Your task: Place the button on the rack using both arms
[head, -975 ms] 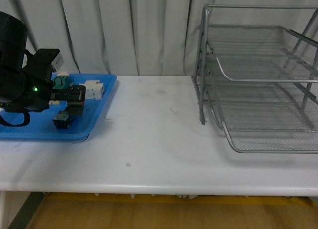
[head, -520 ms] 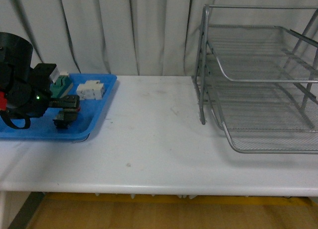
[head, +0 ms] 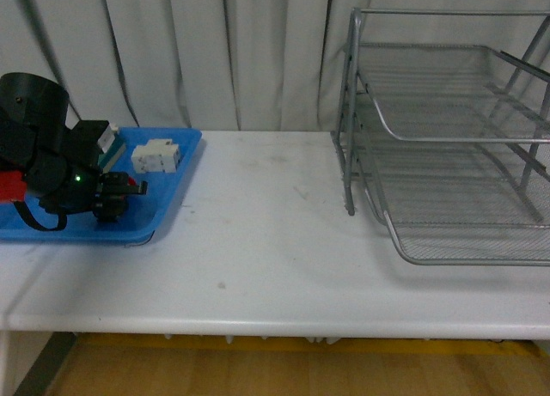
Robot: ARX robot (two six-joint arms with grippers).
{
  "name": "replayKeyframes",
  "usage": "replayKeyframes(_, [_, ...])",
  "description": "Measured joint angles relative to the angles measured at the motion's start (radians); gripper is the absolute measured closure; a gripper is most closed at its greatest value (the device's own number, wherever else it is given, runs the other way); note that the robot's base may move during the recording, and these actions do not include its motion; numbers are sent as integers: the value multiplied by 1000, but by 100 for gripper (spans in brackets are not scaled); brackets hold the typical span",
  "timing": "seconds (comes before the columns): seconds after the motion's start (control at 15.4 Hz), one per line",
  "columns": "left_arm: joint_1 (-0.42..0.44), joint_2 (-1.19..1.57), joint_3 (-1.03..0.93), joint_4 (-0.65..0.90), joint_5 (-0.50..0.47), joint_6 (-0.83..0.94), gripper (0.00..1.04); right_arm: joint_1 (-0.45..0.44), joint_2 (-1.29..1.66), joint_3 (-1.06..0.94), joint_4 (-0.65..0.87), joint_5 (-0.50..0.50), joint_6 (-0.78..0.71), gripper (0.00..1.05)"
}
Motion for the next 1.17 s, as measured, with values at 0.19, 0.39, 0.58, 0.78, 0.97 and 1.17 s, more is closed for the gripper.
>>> replayKeyframes(0.19, [0,-73,-84,51,27,-11,69,0,0,0,0,0,0,6])
replayKeyframes(0.39, [-6,-332,-288,182,84,-26,69,0,0,0,0,0,0,6])
replayKeyframes(0.58, [-54,-672,-597,263,146,-49,69,0,0,0,0,0,0,6])
replayKeyframes(0.78, [-116,-1147,-982,166,106,-61,69,0,0,0,0,0,0,6])
replayKeyframes(0.97, [-66,-1348,-1144,184,53,-145,69,0,0,0,0,0,0,6])
replayKeyframes(1.17, [-36,-1341,-1171,219,56,-165,69,0,0,0,2,0,0,6])
